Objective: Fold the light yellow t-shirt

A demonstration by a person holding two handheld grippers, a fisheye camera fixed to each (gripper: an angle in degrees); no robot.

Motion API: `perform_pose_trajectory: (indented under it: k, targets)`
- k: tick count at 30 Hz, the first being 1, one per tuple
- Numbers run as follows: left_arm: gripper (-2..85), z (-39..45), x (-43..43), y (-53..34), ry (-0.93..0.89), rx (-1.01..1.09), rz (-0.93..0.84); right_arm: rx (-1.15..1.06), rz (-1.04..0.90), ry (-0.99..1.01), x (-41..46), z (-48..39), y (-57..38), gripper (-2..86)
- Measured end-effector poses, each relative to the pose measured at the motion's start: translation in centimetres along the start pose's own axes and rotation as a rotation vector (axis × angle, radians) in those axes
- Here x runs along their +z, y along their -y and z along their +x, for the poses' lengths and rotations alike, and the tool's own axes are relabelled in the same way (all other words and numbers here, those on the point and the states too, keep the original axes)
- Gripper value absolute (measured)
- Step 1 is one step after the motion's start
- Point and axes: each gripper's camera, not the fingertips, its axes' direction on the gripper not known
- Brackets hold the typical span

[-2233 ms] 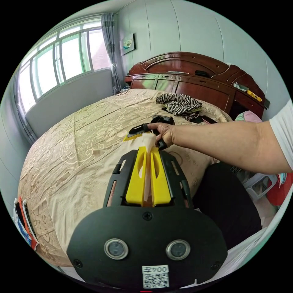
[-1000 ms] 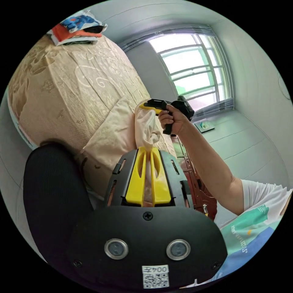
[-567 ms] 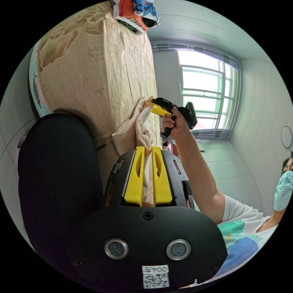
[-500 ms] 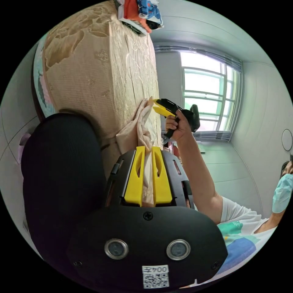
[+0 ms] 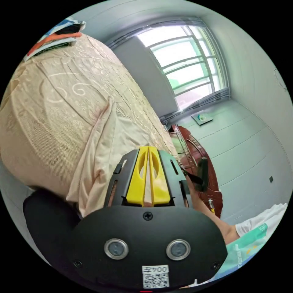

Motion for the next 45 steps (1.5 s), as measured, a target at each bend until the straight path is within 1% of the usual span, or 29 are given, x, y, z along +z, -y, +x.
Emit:
perform_pose_trajectory:
  k: [2,4,7,9,11,13,15,18,19,20,21,22,24,25,26,27,28,29,30,32,33,35,36,38,39,41,43,45]
  targets:
    - [0.2,-1.6,1.8,1.1,0.049,-0.049,-0.024,0.052,-0.031,0.032,0.4,1.6,-2.7,-0.8]
    - [0.2,-3.6,2.5,1.6,0.109,-0.124,-0.042,0.064,-0.088,0.01,1.3,2.5,-4.0,-0.7]
    - [0.2,-4.7,1.4,1.9,0.048,-0.207,-0.02,0.064,-0.092,0.069,0.3,2.8,-4.5,-0.7]
    - [0.2,-2.1,-0.3,2.7,0.031,-0.156,0.043,0.032,-0.043,0.105,-1.1,2.4,-4.2,-0.7]
    - [0.2,-0.7,-0.2,3.9,-0.004,-0.134,0.068,0.028,0.019,0.13,-2.0,2.4,-2.7,-0.8]
    - [0.2,0.2,1.3,5.7,-0.01,-0.117,0.047,0.047,0.04,0.101,-1.9,2.6,-0.9,-0.7]
    - [0.2,0.2,4.6,8.3,0.002,-0.131,-0.012,0.061,0.055,0.095,-1.4,2.8,1.1,-0.7]
    - [0.2,-0.7,7.3,10.9,0.057,-0.155,-0.035,0.084,0.006,0.071,0.5,3.2,3.9,-0.6]
    - [0.2,-1.0,7.6,11.3,0.087,-0.155,-0.041,0.108,-0.055,0.027,1.8,3.7,4.7,-0.5]
    - [0.2,-2.0,8.1,11.8,0.164,-0.178,-0.06,0.136,-0.123,-0.003,3.2,4.3,4.9,-0.4]
    - [0.2,-3.3,8.4,12.0,0.2,-0.203,-0.094,0.138,-0.138,0.017,3.6,4.6,4.7,-0.3]
    - [0.2,-4.0,8.5,12.0,0.175,-0.215,-0.105,0.161,-0.118,0.064,3.3,4.8,4.1,-0.1]
    - [0.2,-5.2,7.1,11.6,0.009,-0.286,-0.07,0.149,-0.058,0.174,1.5,4.3,2.5,0.6]
    - [0.2,-4.9,6.4,11.6,-0.03,-0.266,-0.056,0.123,-0.02,0.257,0.0,3.7,0.8,1.9]
    - [0.2,-4.0,4.7,11.6,-0.121,-0.206,-0.039,0.089,0.007,0.324,-1.6,2.8,-1.5,3.1]
    - [0.2,-3.1,2.7,11.1,-0.189,-0.157,-0.038,0.069,0.019,0.341,-2.3,2.2,-2.8,3.6]
    - [0.2,-2.7,1.5,10.7,-0.205,-0.134,-0.038,0.027,0.043,0.336,-3.5,0.5,-5.6,4.6]
    - [0.2,-2.0,-1.3,9.6,-0.193,-0.089,-0.025,-0.027,0.043,0.294,-3.9,-1.8,-8.4,5.4]
    - [0.2,-1.6,-4.2,8.0,-0.143,-0.058,-0.001,-0.067,0.034,0.266,-4.0,-3.2,-9.7,5.7]
    - [0.2,-1.6,-8.4,5.1,-0.048,-0.049,0.028,-0.262,0.033,0.136,-3.4,-9.5,-14.4,6.4]
    - [0.2,-2.0,-10.9,3.1,0.006,-0.068,0.049,-0.307,0.031,0.11,-3.0,-11.0,-15.3,6.4]
    - [0.2,-3.2,-13.9,0.1,0.041,-0.134,0.078,-0.426,-0.018,0.087,-0.9,-15.8,-17.3,7.0]
    - [0.2,-4.0,-15.2,-1.7,0.043,-0.181,0.088,-0.448,-0.028,0.086,-0.3,-16.8,-17.6,7.4]
    - [0.2,-4.7,-16.4,-3.9,0.063,-0.232,0.087,-0.609,-0.035,-0.035,1.8,-21.1,-18.8,9.2]
    - [0.2,-5.0,-16.8,-5.1,0.075,-0.251,0.086,-0.65,-0.042,-0.058,2.3,-22.1,-19.1,10.5]
    - [0.3,-5.3,-17.1,-6.5,0.059,-0.284,0.088,-0.787,-0.075,-0.14,4.2,-25.3,-20.0,14.0]
    - [0.3,-5.5,-17.0,-7.6,0.024,-0.316,0.087,-0.873,-0.083,-0.175,5.5,-27.0,-20.9,15.8]
    - [0.5,-5.6,-16.5,-8.1,-0.006,-0.332,0.059,-0.946,-0.144,-0.237,7.4,-28.3,-21.8,17.1]
